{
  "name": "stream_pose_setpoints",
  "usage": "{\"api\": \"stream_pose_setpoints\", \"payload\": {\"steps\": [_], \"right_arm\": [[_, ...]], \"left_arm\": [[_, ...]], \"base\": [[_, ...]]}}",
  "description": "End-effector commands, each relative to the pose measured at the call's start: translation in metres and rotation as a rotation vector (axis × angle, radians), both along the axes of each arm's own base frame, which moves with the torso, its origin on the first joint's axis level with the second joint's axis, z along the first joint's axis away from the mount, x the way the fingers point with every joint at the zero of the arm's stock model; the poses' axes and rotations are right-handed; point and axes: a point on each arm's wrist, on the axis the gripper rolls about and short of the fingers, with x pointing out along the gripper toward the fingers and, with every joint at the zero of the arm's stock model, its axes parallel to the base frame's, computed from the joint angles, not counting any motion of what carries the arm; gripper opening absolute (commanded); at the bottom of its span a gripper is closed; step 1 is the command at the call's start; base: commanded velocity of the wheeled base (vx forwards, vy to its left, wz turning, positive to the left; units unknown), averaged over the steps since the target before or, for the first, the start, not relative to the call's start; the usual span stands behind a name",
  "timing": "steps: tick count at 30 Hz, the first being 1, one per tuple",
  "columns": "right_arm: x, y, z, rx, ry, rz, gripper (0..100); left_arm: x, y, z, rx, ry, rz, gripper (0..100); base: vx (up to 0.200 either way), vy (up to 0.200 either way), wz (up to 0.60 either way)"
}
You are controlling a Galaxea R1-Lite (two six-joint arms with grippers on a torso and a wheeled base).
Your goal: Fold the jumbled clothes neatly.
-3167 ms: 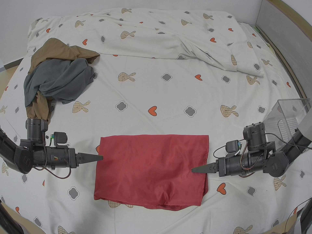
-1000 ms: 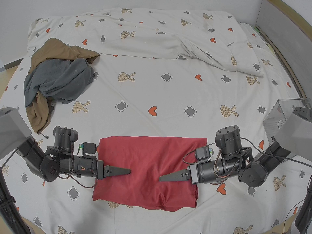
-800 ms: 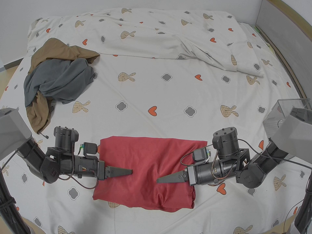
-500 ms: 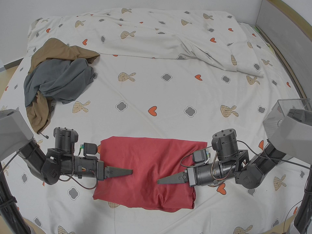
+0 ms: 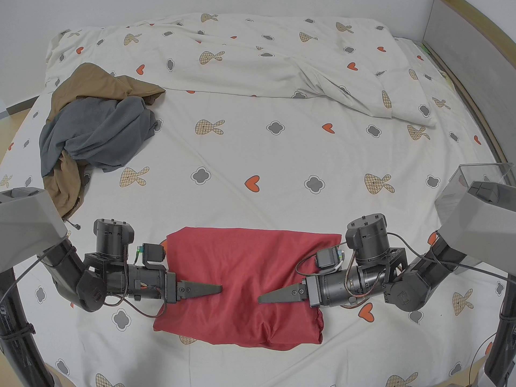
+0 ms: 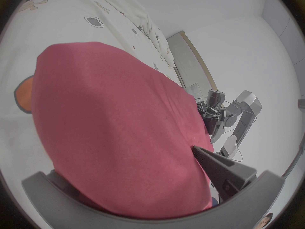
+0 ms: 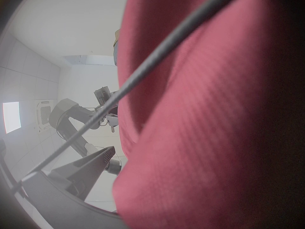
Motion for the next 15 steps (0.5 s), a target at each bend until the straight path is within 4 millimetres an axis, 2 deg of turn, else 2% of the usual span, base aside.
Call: {"api": "stream_pose_setpoints", "payload": {"steps": [1,2,9,15], "right_arm": [[-0.002,0.005,-0.001,0.001,0.0,0.016,100],[-0.003,0.006,-0.001,0.0,-0.002,0.02,0],[-0.004,0.011,-0.005,-0.004,0.007,0.034,0],[-0.005,0.009,-0.002,-0.001,0.011,0.028,0]], "left_arm": [[0.0,-0.003,-0.002,0.001,0.008,-0.009,100],[0.0,-0.003,-0.003,0.001,0.009,-0.009,0],[0.0,-0.006,-0.004,-0.002,0.0,-0.015,0],[-0.002,-0.005,0.006,-0.016,-0.01,-0.005,0]], "base": [[0.0,0.0,0.0],[0.0,0.0,0.0],[0.0,0.0,0.0],[0.0,0.0,0.0]]}}
